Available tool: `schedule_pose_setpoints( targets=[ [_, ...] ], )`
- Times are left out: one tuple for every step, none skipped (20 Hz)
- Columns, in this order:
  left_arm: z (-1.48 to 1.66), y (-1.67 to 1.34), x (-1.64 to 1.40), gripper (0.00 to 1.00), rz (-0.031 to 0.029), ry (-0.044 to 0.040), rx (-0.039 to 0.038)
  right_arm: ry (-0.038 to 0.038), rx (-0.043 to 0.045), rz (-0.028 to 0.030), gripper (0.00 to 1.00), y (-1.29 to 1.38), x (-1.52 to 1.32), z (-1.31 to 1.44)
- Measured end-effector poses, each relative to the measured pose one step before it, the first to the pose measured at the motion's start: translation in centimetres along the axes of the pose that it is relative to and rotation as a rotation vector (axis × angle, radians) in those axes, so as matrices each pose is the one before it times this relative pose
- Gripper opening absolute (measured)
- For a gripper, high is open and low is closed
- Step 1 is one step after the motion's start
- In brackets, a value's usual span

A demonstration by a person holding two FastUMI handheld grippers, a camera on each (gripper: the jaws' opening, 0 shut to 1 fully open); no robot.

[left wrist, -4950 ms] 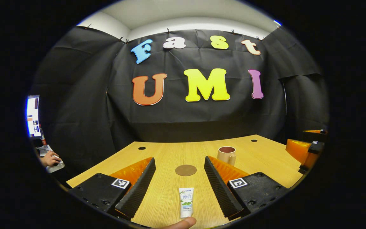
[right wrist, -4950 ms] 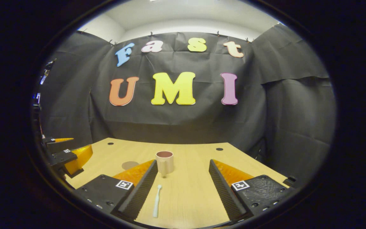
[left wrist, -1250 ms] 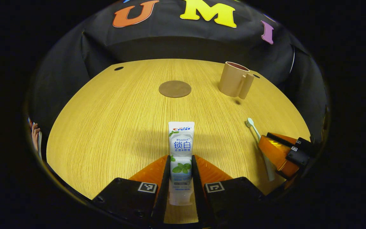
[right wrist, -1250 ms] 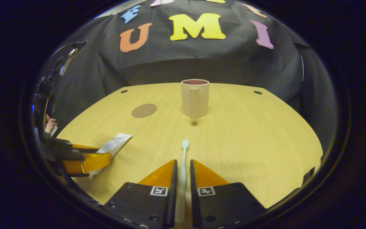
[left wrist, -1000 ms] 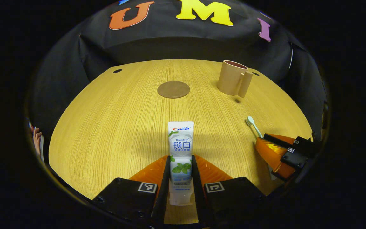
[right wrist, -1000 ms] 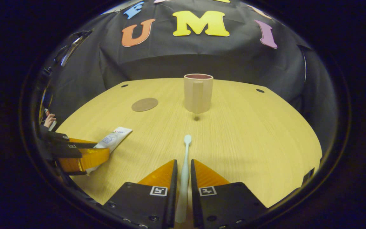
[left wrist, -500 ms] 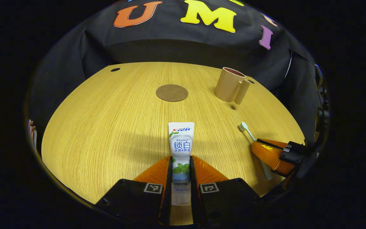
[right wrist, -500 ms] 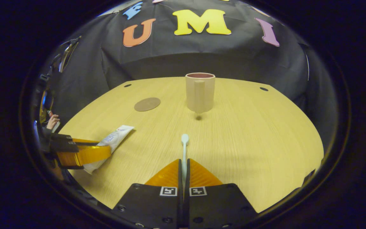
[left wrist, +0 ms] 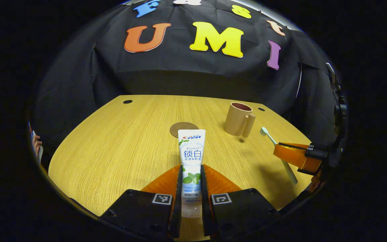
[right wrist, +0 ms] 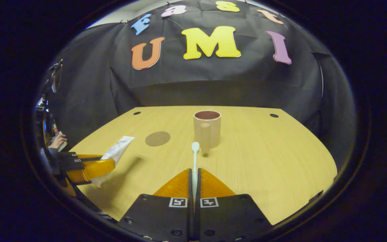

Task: Put the toothbrush and toothpaste on the desktop into the cup, then pick up the cup and place it on the coaster on the desktop.

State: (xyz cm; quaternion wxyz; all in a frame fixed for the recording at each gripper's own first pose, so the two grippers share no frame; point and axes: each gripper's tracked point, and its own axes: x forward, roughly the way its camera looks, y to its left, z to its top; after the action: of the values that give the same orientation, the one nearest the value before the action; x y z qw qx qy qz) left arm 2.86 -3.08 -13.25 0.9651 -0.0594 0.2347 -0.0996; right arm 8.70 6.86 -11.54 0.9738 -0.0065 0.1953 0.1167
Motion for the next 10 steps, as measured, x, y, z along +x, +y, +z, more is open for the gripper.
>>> schedule_pose_setpoints(
  targets=[
    [0.446,-0.111,0.15,0.28,-0.00601,-0.01061,-0.00156,-0.01873,-0.00296,0.00341,0.0,0.112,0.182,1.265],
    [0.488,-0.075,0.158,0.28,-0.00421,-0.01026,-0.00029,-0.02158,-0.00257,0.00371,0.0,0.066,0.233,1.186],
    [0.493,-0.109,0.189,0.28,-0.00635,-0.01263,0.0025,-0.02318,-0.00098,0.00178,0.0,0.036,0.421,1.461],
    [0.469,0.062,0.101,0.29,-0.0042,-0.01549,0.00657,-0.01801,-0.00267,-0.00072,0.0,-0.142,0.759,1.407],
    [0.406,0.012,0.26,0.28,-0.00509,-0.01566,0.00378,-0.0234,-0.00083,0.0008,0.0,-0.109,0.84,1.548],
    [0.242,-0.047,0.306,0.28,-0.00395,-0.01044,0.00405,-0.01692,0.00004,-0.0014,0.0,-0.227,0.971,1.469],
    [0.075,0.046,0.165,0.28,-0.00312,-0.00786,0.0018,-0.02161,0.00477,-0.00031,0.0,-0.145,0.942,1.475],
    [0.168,0.16,0.13,0.28,-0.00202,-0.00516,-0.00505,-0.02635,0.00488,0.00624,0.0,-0.051,1.038,1.493],
    [-0.104,0.038,0.058,0.28,-0.00575,0.00069,-0.00311,-0.01836,0.00227,-0.00156,0.0,-0.224,1.211,1.286],
    [-0.096,0.119,0.15,0.29,-0.00287,-0.00028,-0.00363,-0.00823,-0.00311,-0.00281,0.0,-0.368,1.188,0.801]
  ],
)
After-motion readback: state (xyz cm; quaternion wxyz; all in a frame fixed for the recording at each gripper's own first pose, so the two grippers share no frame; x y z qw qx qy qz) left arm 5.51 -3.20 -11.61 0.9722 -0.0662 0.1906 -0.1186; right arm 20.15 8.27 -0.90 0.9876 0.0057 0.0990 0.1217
